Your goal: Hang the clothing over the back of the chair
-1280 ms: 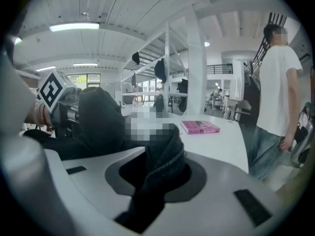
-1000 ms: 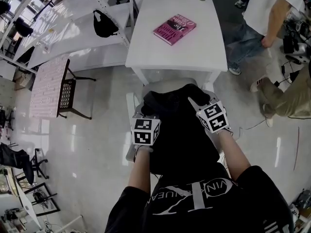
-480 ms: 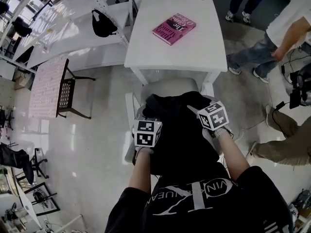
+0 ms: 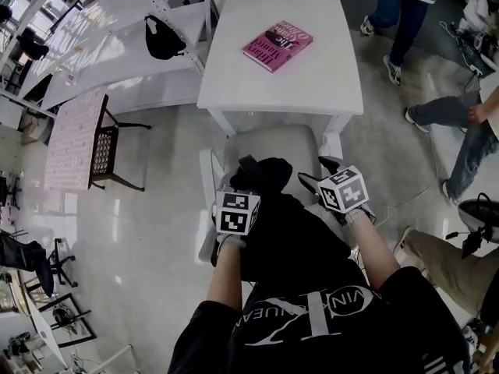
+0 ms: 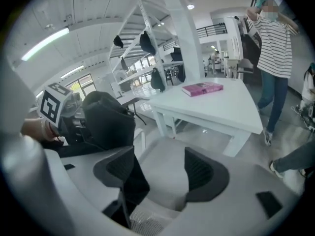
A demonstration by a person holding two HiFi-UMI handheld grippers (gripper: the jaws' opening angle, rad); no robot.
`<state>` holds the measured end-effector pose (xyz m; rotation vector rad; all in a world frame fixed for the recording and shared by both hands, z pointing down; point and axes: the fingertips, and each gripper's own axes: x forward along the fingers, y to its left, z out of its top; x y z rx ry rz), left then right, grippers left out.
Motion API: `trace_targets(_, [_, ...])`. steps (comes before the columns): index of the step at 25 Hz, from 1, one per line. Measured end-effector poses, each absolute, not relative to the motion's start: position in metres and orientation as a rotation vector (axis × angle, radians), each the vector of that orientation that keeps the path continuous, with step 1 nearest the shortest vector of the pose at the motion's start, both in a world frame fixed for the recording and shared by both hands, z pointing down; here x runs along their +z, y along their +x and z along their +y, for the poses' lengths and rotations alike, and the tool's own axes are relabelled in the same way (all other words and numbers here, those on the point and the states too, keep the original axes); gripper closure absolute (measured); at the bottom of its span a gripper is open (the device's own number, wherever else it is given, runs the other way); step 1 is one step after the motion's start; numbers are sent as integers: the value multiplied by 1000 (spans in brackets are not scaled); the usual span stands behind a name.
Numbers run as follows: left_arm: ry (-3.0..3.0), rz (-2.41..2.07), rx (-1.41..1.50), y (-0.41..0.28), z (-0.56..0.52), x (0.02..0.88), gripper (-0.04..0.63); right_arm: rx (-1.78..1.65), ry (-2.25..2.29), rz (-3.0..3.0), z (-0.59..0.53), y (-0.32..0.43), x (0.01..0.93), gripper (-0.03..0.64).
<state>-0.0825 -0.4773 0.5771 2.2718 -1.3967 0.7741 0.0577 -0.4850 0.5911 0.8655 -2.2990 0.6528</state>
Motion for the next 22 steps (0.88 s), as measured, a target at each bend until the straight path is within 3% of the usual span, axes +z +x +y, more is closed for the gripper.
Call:
trace_targets(6, [2282,-1337,874,-75,-475,585,528,678,843,-2317,-473,54,593,328])
trace_targets(14, [2277,-1149,1228,-62,-461,603,506,645,820,-2322,-465,49,588,328])
trace_targets(22, [2251,-1077,1298,-66,-451,603,453,637,800,-2336,-456,47,585,328])
